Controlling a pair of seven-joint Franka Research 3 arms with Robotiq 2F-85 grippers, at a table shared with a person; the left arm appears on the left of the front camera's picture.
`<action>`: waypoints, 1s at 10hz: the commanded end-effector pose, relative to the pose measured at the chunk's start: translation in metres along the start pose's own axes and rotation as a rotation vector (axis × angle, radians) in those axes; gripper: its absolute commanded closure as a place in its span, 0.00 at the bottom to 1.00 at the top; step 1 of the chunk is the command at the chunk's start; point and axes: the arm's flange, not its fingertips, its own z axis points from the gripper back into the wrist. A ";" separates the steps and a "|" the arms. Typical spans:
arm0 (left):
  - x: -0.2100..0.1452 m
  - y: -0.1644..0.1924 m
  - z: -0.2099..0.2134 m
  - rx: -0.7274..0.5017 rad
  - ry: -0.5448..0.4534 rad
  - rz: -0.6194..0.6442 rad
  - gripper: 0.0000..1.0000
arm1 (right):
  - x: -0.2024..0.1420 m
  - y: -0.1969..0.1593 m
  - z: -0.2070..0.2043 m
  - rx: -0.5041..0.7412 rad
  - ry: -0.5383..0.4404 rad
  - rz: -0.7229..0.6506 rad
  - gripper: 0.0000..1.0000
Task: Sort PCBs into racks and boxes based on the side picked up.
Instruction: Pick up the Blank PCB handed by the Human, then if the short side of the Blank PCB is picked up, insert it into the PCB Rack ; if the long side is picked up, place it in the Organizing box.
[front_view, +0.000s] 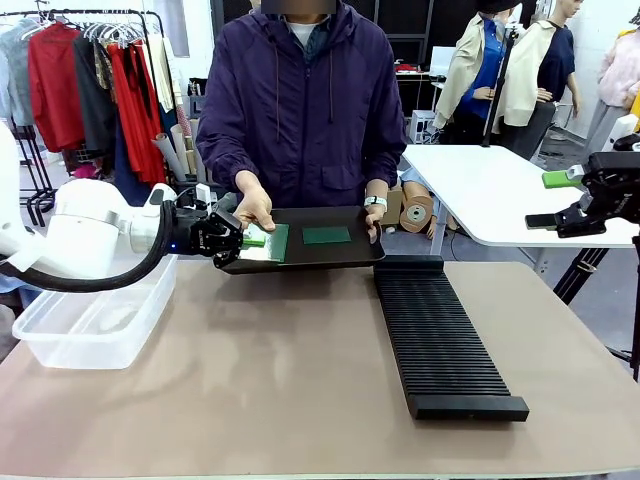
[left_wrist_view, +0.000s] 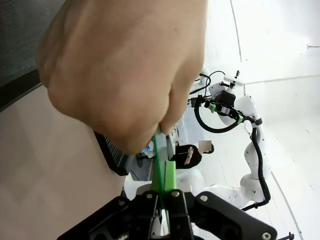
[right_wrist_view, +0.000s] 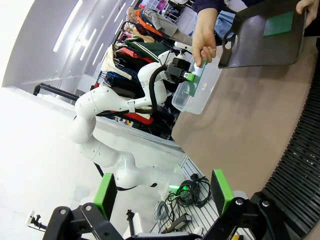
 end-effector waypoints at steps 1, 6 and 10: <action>-0.001 -0.001 -0.001 -0.004 -0.003 0.002 1.00 | 0.000 0.002 0.001 0.005 0.000 0.011 0.00; -0.001 -0.001 -0.001 -0.004 -0.003 0.002 1.00 | 0.000 0.002 0.001 0.005 0.000 0.011 0.00; -0.001 -0.001 -0.001 -0.004 -0.003 0.002 1.00 | 0.000 0.002 0.001 0.005 0.000 0.011 0.00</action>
